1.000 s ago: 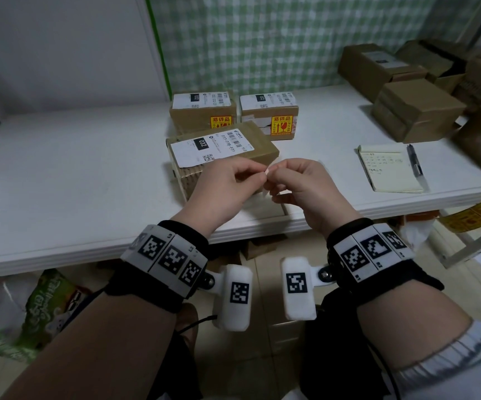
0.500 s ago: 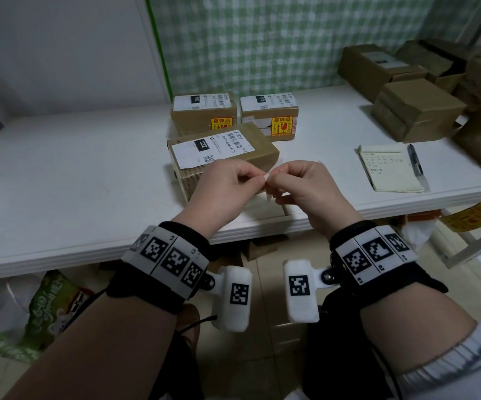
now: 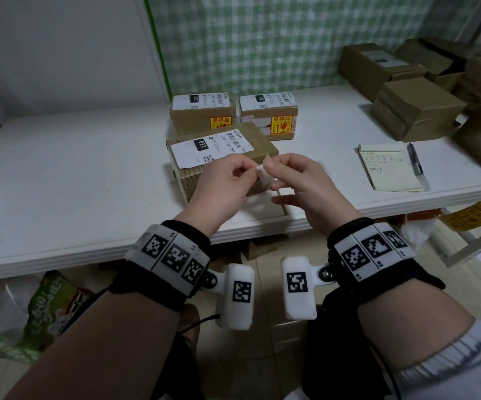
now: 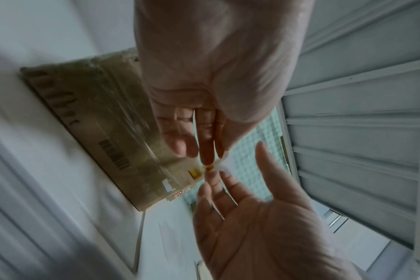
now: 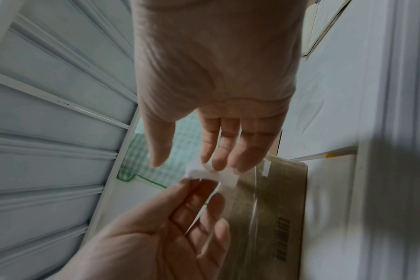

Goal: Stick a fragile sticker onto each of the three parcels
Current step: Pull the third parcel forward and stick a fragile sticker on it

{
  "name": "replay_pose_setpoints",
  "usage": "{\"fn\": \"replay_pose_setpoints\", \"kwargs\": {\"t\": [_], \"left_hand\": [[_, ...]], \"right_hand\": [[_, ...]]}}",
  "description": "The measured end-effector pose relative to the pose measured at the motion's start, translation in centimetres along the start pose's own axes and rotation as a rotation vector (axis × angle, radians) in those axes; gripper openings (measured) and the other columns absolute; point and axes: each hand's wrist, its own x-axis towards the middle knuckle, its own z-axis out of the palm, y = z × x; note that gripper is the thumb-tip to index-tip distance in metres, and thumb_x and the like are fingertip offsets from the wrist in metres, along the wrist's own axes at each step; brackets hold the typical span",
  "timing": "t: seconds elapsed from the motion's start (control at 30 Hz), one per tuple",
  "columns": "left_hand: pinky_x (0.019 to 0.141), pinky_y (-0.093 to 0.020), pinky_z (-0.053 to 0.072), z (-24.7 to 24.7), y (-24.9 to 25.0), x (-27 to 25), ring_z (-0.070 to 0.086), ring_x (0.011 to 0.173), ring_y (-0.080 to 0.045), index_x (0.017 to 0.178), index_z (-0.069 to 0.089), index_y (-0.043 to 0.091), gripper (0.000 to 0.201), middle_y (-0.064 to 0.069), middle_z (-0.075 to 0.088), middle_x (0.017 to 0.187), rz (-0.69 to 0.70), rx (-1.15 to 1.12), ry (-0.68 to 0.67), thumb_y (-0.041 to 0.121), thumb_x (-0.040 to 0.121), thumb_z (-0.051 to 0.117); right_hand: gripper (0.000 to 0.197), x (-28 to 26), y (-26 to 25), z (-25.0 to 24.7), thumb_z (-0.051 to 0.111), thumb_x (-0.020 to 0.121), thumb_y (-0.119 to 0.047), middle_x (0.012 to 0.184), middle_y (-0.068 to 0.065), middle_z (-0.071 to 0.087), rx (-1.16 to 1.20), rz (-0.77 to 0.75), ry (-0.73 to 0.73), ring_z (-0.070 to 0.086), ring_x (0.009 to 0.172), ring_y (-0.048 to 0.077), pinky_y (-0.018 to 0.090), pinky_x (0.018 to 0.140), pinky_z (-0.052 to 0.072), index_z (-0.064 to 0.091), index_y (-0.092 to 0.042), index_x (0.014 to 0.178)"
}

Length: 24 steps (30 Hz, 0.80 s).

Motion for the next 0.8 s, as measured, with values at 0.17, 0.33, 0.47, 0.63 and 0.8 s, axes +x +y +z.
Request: {"fn": "replay_pose_setpoints", "kwargs": {"t": [0.17, 0.33, 0.47, 0.63, 0.8], "left_hand": [[0.067, -0.029, 0.054, 0.03, 0.19, -0.01, 0.061, 0.076, -0.013, 0.083, 0.059, 0.021, 0.018, 0.0, 0.064, 0.08, -0.107, -0.17, -0.018, 0.014, 0.095, 0.048], [0.075, -0.035, 0.056, -0.05, 0.37, -0.18, 0.063, 0.062, -0.002, 0.088, 0.058, 0.017, 0.015, 0.0, 0.065, 0.078, -0.152, -0.315, -0.046, 0.019, 0.097, 0.046], [0.076, -0.032, 0.055, -0.01, 0.12, -0.29, 0.065, 0.075, -0.006, 0.097, 0.062, 0.015, 0.01, 0.002, 0.068, 0.085, -0.124, -0.304, -0.093, 0.023, 0.091, 0.059], [0.069, -0.025, 0.053, -0.09, -0.32, -0.1, 0.063, 0.066, -0.004, 0.079, 0.065, 0.02, 0.014, 0.006, 0.066, 0.071, -0.168, -0.323, 0.001, 0.012, 0.089, 0.061], [0.061, -0.024, 0.05, -0.24, -0.2, 0.22, 0.059, 0.062, -0.008, 0.083, 0.061, 0.017, 0.014, 0.0, 0.061, 0.071, -0.207, -0.387, 0.046, 0.014, 0.094, 0.053]], "right_hand": [[0.014, 0.05, -0.12, 0.0, 0.064, 0.086, -0.015, 0.066, -0.001, 0.06, 0.0, -0.044, 0.014, 0.058, 0.061, 0.008, 0.023, 0.061, 0.05, 0.059, -0.014, 0.073], [0.022, 0.07, -0.3, -0.05, 0.063, 0.087, -0.011, 0.07, 0.005, 0.061, 0.049, -0.056, 0.025, 0.059, 0.061, 0.009, 0.021, 0.059, 0.051, 0.055, -0.014, 0.067], [0.023, 0.08, -0.41, 0.12, 0.063, 0.087, -0.009, 0.063, 0.0, 0.062, 0.093, -0.063, 0.029, 0.059, 0.059, 0.009, 0.02, 0.058, 0.051, 0.055, -0.015, 0.065], [0.022, 0.05, -0.55, 0.11, 0.059, 0.088, -0.005, 0.071, 0.008, 0.06, 0.117, -0.051, 0.004, 0.059, 0.068, 0.015, 0.021, 0.058, 0.053, 0.051, -0.013, 0.069], [0.023, 0.19, -0.4, -0.01, 0.057, 0.088, -0.004, 0.074, 0.012, 0.058, 0.149, -0.029, 0.08, 0.062, 0.064, 0.015, 0.024, 0.057, 0.053, 0.049, -0.013, 0.069]]}}
